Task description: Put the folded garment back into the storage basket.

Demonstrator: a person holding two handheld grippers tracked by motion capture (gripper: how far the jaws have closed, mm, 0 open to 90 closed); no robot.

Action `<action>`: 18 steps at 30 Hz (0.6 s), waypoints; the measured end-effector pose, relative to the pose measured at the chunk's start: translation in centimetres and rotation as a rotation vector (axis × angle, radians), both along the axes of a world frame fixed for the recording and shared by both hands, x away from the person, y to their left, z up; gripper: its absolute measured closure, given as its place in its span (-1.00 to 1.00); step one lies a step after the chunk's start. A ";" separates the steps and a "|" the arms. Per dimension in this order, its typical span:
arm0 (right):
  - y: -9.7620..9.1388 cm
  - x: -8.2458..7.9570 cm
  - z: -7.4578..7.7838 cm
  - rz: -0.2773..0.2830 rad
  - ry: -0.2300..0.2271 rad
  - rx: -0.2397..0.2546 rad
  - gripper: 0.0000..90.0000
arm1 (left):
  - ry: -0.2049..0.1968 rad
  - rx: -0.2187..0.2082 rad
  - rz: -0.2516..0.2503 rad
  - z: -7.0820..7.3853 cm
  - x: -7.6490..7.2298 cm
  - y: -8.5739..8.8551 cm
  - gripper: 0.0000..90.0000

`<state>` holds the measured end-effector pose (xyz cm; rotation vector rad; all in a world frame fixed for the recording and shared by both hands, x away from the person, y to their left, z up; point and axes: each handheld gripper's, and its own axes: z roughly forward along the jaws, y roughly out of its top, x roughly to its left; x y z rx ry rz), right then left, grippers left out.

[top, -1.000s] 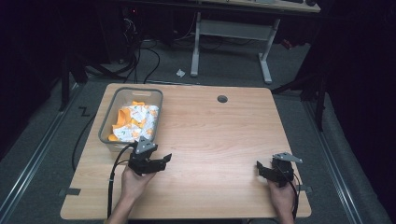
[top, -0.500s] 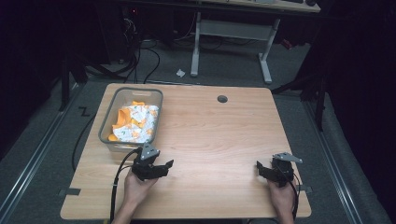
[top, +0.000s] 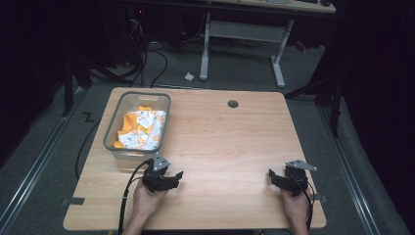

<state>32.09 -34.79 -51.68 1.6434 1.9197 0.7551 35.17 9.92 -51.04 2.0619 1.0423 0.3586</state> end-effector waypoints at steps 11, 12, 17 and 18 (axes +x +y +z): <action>0.0 0.0 0.0 0.001 0.002 -0.003 -0.35 | 0.000 0.063 0.020 -1.5 0.2 -0.6 -0.27; 0.0 0.0 0.0 0.001 0.002 -0.003 -0.35 | 0.000 0.063 0.021 -1.5 0.2 -0.6 -0.27; 0.0 0.0 0.0 0.000 0.001 -0.003 -0.35 | 0.001 0.060 0.024 -1.5 0.2 -0.6 -0.28; 0.0 0.0 0.0 0.001 0.001 -0.003 -0.35 | 0.001 0.060 0.024 -1.5 0.2 -0.6 -0.28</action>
